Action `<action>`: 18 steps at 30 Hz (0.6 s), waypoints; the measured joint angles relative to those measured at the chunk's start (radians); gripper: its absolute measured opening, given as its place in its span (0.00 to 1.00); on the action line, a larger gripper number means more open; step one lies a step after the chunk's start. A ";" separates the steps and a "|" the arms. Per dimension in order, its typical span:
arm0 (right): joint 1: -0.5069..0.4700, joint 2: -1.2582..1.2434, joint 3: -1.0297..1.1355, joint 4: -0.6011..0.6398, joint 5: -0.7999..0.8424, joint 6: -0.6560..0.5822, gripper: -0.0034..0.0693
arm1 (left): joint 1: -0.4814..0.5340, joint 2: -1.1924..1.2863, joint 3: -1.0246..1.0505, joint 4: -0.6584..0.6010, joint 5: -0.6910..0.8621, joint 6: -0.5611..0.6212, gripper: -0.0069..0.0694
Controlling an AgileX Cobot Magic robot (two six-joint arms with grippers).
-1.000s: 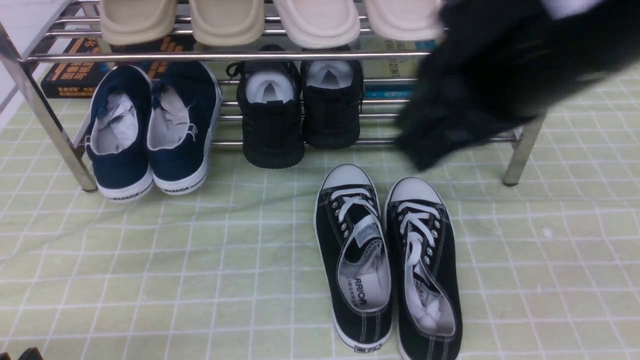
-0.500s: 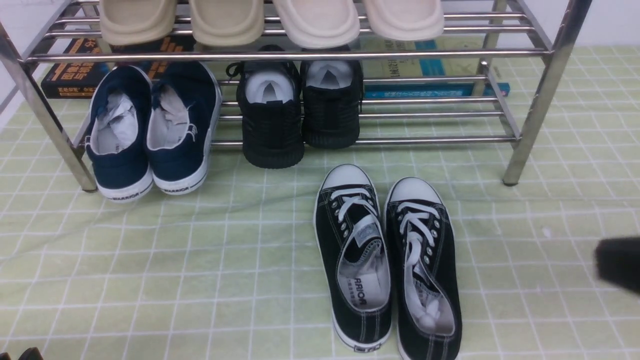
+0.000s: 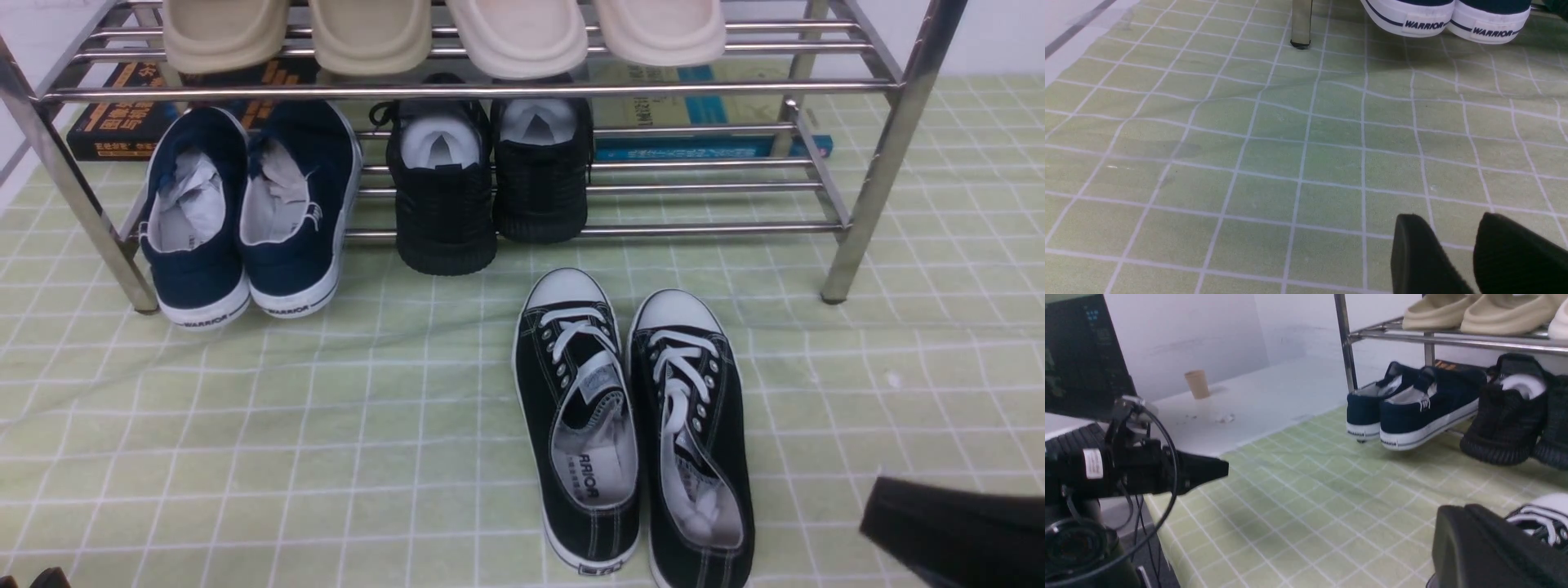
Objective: Take the shoes off the shelf with your hand from the green coffee tablecloth.
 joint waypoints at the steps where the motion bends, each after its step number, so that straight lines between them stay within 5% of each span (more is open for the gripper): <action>1: 0.000 0.000 0.016 -0.001 -0.002 0.000 0.04 | 0.000 0.000 0.000 0.000 0.000 0.000 0.41; 18: 0.000 0.000 0.074 0.033 0.042 -0.020 0.06 | 0.000 0.000 0.000 0.000 0.000 -0.001 0.41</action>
